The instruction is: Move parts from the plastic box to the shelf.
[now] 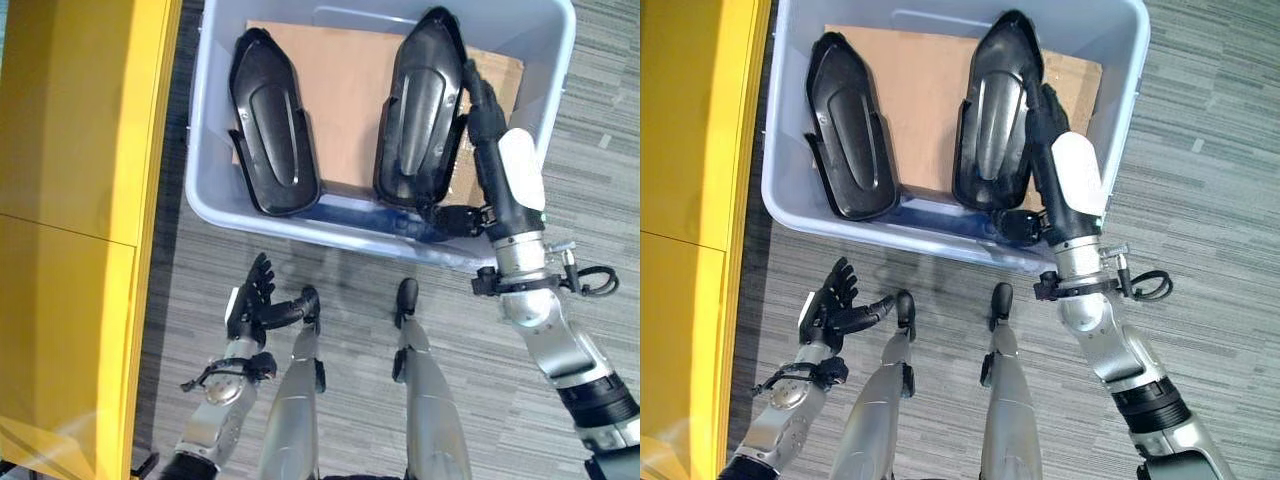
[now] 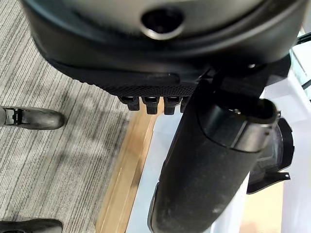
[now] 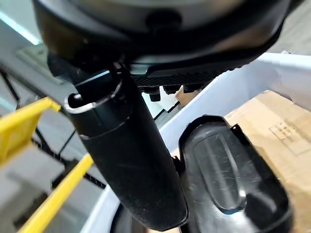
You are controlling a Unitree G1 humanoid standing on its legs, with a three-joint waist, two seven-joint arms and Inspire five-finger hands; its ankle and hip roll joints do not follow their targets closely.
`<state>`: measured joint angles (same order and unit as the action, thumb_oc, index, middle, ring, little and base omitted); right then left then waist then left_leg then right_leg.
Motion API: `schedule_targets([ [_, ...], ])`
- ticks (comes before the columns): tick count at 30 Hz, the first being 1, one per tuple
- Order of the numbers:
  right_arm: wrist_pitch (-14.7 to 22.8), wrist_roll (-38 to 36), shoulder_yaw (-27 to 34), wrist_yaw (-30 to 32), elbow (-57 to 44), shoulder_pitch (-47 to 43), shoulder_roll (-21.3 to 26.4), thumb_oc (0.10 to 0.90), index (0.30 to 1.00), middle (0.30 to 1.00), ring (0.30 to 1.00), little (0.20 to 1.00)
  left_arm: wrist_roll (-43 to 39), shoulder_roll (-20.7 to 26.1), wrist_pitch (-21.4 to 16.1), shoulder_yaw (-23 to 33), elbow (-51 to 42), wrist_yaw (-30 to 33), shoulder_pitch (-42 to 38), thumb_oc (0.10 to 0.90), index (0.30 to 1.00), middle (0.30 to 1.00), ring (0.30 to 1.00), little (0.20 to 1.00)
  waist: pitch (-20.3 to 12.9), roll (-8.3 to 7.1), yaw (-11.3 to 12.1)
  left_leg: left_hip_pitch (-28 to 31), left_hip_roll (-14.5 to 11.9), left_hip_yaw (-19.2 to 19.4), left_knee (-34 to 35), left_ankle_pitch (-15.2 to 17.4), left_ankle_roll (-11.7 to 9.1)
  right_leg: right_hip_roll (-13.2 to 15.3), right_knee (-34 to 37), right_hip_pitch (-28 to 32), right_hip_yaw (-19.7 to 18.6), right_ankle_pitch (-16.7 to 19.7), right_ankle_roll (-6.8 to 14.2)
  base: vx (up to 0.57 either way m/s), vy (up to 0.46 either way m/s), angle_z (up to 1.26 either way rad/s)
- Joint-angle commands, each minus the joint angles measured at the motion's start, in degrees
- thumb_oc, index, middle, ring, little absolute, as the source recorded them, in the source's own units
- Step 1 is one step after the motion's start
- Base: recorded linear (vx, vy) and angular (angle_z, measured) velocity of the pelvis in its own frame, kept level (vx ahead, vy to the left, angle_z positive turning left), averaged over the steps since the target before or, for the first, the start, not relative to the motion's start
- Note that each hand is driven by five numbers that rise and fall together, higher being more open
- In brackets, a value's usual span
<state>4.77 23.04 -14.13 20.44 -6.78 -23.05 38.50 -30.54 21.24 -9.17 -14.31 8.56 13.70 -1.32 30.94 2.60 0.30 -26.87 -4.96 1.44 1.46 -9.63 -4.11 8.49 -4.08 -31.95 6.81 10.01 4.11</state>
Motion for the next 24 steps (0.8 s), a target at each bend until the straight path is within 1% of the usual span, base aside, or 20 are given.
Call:
schedule_targets([
  [1,2.1,3.9,-0.9,0.3,-4.2,-5.7,1.7,0.900,1.000,1.000,1.000,1.000,3.0,2.7,-4.3,2.5,-4.9,1.1,3.1,0.900,1.000,1.000,1.000,1.000,-1.1,-2.88,0.4,2.5,-1.4,-1.3,-4.6,4.7,-0.3,4.2,-4.0,3.9,0.6,-3.7,4.3,0.00,0.000,0.00],
  [6,1.8,3.0,-3.0,-0.6,-1.0,-6.5,0.5,0.900,1.000,1.000,1.000,1.000,3.0,2.4,-4.4,2.4,-4.1,1.1,2.6,0.900,1.000,1.000,1.000,1.000,-1.1,-2.82,0.6,2.4,-1.4,-1.3,-4.5,4.7,-0.3,4.3,-3.9,3.9,0.7,-3.7,4.3,0.00,0.000,0.00],
  [10,1.2,2.2,-4.2,-0.1,2.5,-7.9,-1.4,0.900,1.000,1.000,1.000,1.000,2.9,2.0,-4.7,2.2,-3.6,1.5,1.9,0.900,1.000,1.000,1.000,1.000,-1.1,-2.68,0.9,2.2,-1.4,-1.3,-4.5,4.6,-0.3,4.3,-3.7,3.9,0.7,-3.6,4.2,0.00,0.000,0.00],
  [15,0.3,1.3,-3.4,2.1,4.9,-9.9,-4.2,0.900,1.000,1.000,1.000,1.000,2.6,1.5,-4.9,1.8,-3.2,2.1,1.5,0.900,1.000,1.000,1.000,1.000,-1.1,-2.43,1.0,1.9,-1.3,-1.3,-4.6,4.6,-0.3,4.3,-3.7,3.5,0.6,-3.5,4.1,0.00,0.000,0.00],
  [21,-0.1,0.8,-3.0,3.6,6.2,-11.3,-5.7,0.900,1.000,1.000,1.000,1.000,2.7,1.5,-5.0,1.7,-3.1,2.6,1.4,0.900,1.000,1.000,1.000,1.000,-1.1,-2.18,1.2,1.5,-1.3,-1.3,-4.6,4.6,-0.3,4.3,-3.8,3.1,0.6,-3.6,4.0,0.00,0.000,0.00],
  [22,-0.3,0.1,-2.7,5.0,7.2,-12.1,-7.3,0.900,1.000,1.000,1.000,1.000,2.7,1.4,-5.1,1.5,-3.1,2.9,1.3,0.900,1.000,1.000,1.000,1.000,-1.1,-2.03,1.3,1.2,-1.3,-1.4,-4.6,4.6,-0.3,4.4,-3.9,2.7,0.5,-3.5,4.0,0.00,0.000,0.00],
  [24,-0.3,-0.3,-2.7,5.4,7.6,-12.4,-7.9,0.900,1.000,1.000,1.000,1.000,2.7,1.3,-5.1,1.4,-3.1,3.0,1.2,0.900,1.000,1.000,1.000,1.000,-1.1,-1.93,1.3,1.1,-1.3,-1.3,-4.6,4.5,-0.3,4.4,-3.9,2.7,0.5,-3.5,4.0,0.00,0.000,0.00],
])
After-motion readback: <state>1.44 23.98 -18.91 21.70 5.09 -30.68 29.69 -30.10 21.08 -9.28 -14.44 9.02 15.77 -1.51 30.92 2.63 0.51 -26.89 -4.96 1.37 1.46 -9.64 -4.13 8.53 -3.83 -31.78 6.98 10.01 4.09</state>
